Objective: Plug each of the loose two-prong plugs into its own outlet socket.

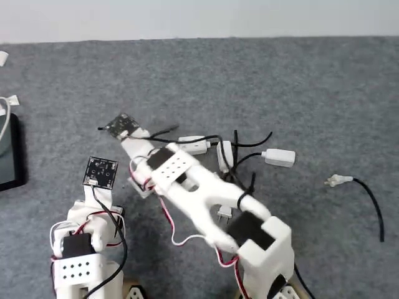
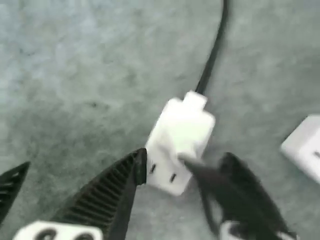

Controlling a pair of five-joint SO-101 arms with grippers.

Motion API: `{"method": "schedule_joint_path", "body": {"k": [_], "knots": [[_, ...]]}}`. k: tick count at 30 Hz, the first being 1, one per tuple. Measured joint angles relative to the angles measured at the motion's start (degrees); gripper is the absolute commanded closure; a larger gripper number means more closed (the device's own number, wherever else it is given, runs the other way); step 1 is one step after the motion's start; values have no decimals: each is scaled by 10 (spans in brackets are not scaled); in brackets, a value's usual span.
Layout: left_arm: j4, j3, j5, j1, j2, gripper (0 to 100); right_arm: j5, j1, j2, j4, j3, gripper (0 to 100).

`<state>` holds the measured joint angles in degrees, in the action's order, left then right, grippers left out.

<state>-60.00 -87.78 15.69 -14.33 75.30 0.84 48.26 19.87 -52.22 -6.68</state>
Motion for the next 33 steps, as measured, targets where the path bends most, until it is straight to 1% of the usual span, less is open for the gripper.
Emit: {"method": "schedule_joint_path", "body": {"k": [3,14,16,21,23,26,33], "knots": [[0,0,0,0,0,902,4,15,7,-3,-3,712],[0,0,0,0,0,902,6,10,7,11,-3,716],[0,0,0,-4,0,902,6,5,8,12,-3,763],[0,0,0,-14,0,902,6,-10,62,-7,40,989],[0,0,0,-14,0,902,7,-29,87,-33,80,978],[0,0,0,-14,0,902,7,-47,113,-75,127,987],[0,0,0,-14,0,902,7,-68,92,-137,142,990]]}}
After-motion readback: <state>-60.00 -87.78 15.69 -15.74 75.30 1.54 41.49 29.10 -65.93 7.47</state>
